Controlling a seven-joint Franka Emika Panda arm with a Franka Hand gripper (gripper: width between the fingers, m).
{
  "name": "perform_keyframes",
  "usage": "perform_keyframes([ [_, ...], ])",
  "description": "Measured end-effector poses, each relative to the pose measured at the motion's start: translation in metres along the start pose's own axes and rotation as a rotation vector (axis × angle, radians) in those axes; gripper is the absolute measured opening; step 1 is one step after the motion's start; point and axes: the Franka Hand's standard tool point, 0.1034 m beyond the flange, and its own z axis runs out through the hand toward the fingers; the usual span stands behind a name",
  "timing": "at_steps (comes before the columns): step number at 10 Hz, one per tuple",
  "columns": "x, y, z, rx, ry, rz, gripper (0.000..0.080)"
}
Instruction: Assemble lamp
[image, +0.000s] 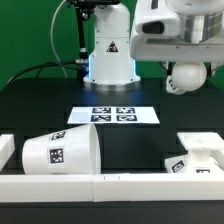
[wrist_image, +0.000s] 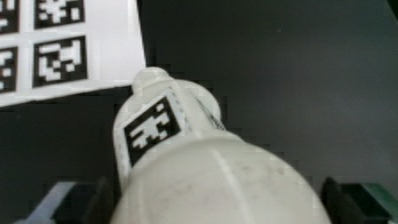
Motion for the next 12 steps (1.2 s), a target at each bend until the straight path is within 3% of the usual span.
perform_keyframes([
  [1,0.001,-0.002,-0.002,0.012,0.084,-0.004,0.0571],
  [2,0.004,-0.007,-0.009,0.047,0.165,-0.018,0.0571],
  [3,0.014,-0.013,-0.033,0.099,0.277,-0.05,0.0571],
  [4,0.021,-0.018,-0.059,0.116,0.392,-0.093,0.0571],
  [5,0.025,-0.024,-0.082,0.117,0.49,-0.113,0.0571],
  [6,0.029,-0.029,-0.095,0.127,0.568,-0.12,0.0571],
  [10,0.037,-0.033,-0.092,0.165,0.859,-0.13,0.0573],
  [11,0.045,-0.026,-0.092,0.206,0.853,-0.125,0.0573],
  [12,0.056,-0.014,-0.103,0.235,0.853,-0.159,0.0573],
])
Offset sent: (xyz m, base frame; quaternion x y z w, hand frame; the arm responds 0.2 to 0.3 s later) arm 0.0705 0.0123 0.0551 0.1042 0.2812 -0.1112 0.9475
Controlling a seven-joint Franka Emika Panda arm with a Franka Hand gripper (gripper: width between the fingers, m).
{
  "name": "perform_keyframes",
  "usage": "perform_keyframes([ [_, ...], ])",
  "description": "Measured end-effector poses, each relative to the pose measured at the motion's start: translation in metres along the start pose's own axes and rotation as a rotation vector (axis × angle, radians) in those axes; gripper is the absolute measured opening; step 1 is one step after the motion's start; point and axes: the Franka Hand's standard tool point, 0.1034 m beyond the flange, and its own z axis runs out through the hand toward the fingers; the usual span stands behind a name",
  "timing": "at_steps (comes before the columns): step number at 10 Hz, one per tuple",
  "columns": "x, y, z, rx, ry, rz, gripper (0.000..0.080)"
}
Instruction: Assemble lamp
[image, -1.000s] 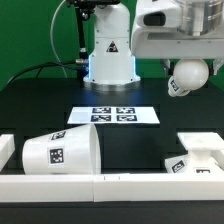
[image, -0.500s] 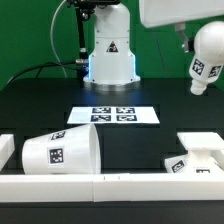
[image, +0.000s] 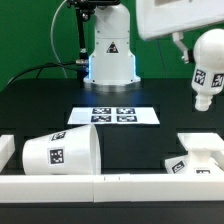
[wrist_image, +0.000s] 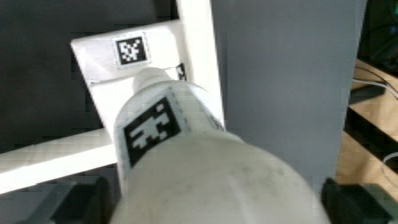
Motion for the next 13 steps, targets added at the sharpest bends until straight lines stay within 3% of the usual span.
perform_keyframes([
  [1,0.015,0.014,-0.004,0.024,0.009,0.002,0.0573],
  [6,0.019,0.017,-0.002,0.021,0.029,-0.003,0.0573],
  [8,0.02,0.022,0.017,0.014,0.077,0.014,0.0573],
  [13,0.015,0.013,0.037,0.001,0.108,0.021,0.0573],
])
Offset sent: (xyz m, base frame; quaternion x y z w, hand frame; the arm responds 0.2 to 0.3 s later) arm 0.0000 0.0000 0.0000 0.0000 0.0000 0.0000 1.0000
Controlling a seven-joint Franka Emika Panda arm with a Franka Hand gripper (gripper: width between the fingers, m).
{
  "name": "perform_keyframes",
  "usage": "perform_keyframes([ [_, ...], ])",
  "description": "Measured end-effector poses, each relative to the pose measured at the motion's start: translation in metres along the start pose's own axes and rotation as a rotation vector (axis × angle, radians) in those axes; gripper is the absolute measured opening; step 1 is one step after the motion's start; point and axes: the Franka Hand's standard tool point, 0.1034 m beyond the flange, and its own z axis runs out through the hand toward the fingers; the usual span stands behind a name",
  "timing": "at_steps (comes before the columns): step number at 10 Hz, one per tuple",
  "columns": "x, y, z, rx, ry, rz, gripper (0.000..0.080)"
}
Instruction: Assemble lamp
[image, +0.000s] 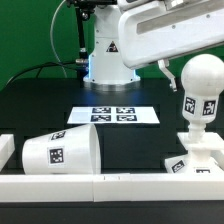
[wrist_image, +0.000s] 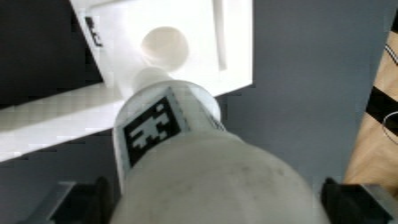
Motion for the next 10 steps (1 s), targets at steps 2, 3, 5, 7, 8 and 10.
perform_keyframes([
  [2,-0.003,-0.001,0.001,0.0,-0.004,0.0,0.0573],
  [3,-0.003,-0.002,0.001,0.001,-0.005,-0.002,0.0573],
  [5,-0.005,-0.006,0.002,0.003,-0.002,-0.006,0.0573],
  [7,-0.007,-0.008,0.002,0.005,-0.005,-0.007,0.0573],
  [8,-0.009,-0.008,0.003,0.006,-0.014,-0.007,0.0573],
  [10,-0.014,-0.006,0.005,0.002,-0.022,-0.007,0.0573],
])
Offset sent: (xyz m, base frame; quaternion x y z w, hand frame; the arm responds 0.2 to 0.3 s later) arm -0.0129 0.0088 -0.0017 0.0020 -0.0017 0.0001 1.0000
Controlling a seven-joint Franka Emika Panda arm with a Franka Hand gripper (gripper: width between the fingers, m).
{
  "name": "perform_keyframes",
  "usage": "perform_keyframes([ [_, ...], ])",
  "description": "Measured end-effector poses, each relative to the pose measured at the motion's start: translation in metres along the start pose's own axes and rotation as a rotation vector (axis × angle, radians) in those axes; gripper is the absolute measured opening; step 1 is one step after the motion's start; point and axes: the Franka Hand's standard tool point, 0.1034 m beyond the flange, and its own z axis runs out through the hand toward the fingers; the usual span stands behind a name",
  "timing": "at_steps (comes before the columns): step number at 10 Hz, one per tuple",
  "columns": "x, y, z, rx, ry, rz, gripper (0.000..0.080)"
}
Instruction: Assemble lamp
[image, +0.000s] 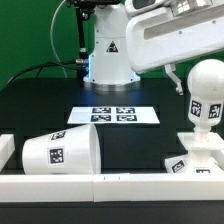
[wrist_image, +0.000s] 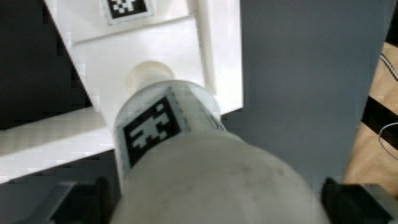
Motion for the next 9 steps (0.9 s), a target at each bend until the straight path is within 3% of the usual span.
perform_keyframes([
  [4,-0.01,0.007,0.015,-0.017,0.003,0.004,0.0573],
  [9,-0.005,0.011,0.016,-0.021,0.018,0.009,0.0585],
])
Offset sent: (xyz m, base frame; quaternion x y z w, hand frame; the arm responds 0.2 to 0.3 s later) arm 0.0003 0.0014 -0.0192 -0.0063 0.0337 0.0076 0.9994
